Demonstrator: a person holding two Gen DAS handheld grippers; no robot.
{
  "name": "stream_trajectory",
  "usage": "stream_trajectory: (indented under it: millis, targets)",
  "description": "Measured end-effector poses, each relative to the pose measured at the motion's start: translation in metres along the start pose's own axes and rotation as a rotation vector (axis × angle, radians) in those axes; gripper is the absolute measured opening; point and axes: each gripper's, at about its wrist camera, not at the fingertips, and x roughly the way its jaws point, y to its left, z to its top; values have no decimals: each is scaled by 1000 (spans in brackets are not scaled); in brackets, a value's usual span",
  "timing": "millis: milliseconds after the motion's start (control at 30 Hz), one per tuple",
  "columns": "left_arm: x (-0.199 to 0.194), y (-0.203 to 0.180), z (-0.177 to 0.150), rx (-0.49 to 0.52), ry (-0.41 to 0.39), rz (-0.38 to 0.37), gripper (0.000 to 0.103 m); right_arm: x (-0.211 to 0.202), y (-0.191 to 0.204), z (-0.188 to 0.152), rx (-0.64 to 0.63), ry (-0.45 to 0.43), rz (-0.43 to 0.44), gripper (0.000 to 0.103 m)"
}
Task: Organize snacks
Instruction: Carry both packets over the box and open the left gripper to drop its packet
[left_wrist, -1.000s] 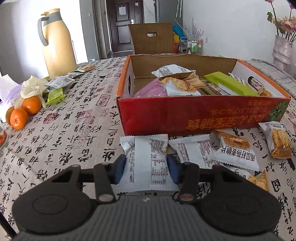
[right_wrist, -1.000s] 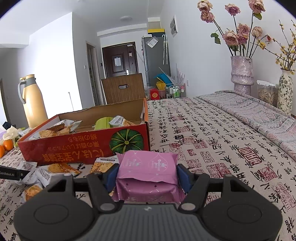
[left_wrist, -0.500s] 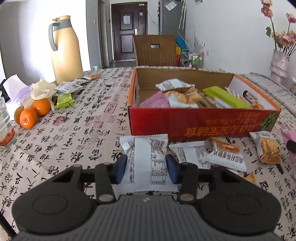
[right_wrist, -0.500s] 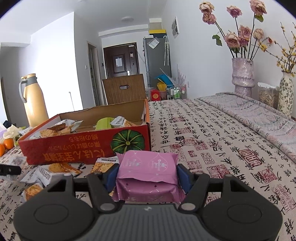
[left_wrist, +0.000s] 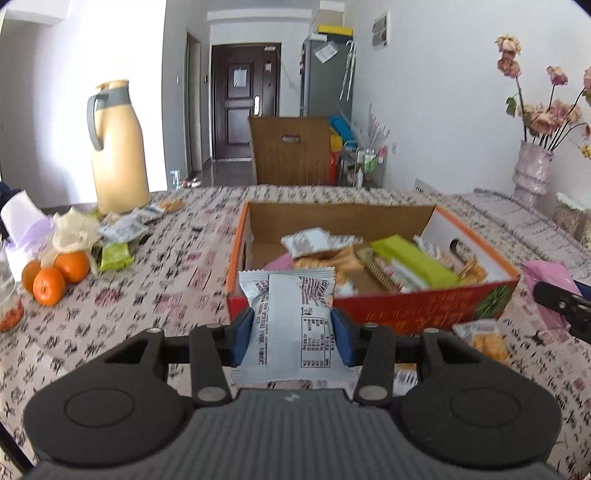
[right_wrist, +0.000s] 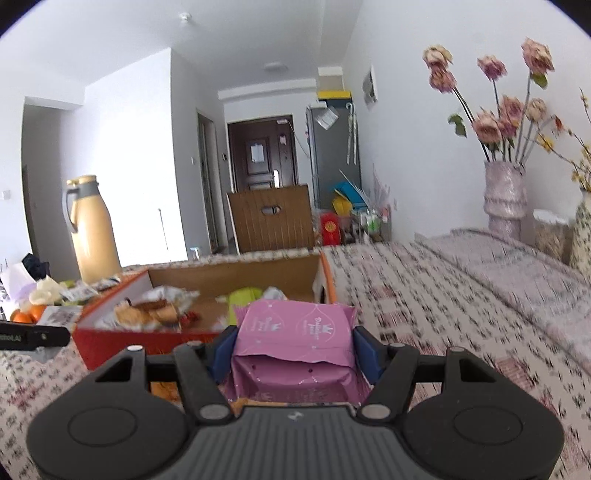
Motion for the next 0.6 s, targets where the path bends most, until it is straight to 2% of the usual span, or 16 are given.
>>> stream_trajectory:
  millis: [267, 600]
  targets:
    - [12, -13, 31, 3, -53, -17, 47, 22, 18, 35, -25, -63, 30, 66]
    - [40, -26, 63, -5, -75, -24, 47, 62, 34, 62, -31, -84, 53, 66]
